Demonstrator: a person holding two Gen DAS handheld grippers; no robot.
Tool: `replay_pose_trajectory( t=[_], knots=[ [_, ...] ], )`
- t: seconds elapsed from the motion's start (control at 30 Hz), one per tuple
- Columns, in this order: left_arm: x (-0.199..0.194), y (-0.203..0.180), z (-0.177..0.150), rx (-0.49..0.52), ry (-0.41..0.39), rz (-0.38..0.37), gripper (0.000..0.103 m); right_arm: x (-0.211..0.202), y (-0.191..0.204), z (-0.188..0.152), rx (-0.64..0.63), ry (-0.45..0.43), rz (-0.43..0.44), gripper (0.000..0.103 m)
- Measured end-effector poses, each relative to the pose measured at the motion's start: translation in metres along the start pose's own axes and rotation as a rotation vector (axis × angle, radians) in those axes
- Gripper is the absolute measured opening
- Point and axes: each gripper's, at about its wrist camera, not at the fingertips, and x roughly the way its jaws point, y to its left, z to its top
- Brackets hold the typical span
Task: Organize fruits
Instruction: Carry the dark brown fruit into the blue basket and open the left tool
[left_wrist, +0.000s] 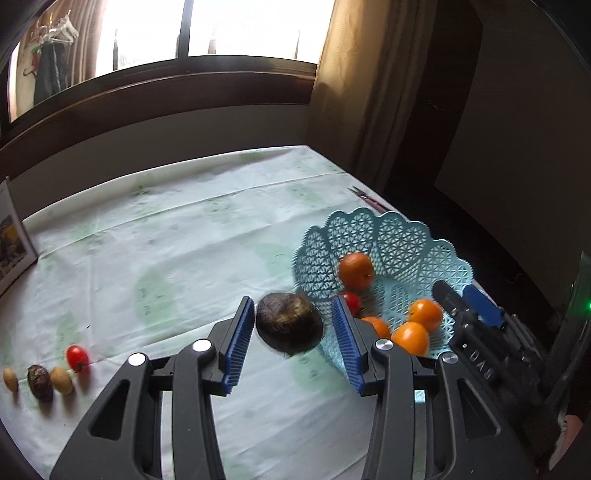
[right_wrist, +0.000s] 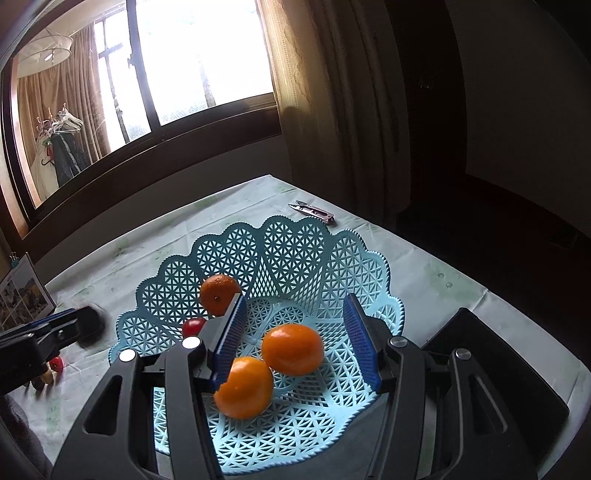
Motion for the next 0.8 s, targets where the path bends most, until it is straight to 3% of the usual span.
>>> replay_pose_trajectory(
  t=[0.27, 0.33, 0.53, 0.8],
  knots=[
    [-0.002, 0.000, 0.009, -0.015, -0.029, -0.055, 0.049, 0.000, 0.002, -0.001, -0.004, -0.007, -0.009, 0.057],
    [-0.003, 0.001, 0.009, -0.037, -0.035, -0.089, 0.058, 0.000, 0.002, -0.001, -0.003, -0.009, -0.013, 0.057],
    [-0.005, -0.005, 0.009, -0.055, -0.078, -0.144, 0.066, 0.000, 0.002, -0.001, 0.002, -0.014, -0.020, 0.057],
    [-0.015, -0.029, 0.005, -0.024, -0.071, -0.326, 0.068, 0.002, -0.005, 0.000, 0.028, -0.021, -0.027, 0.057]
  ],
)
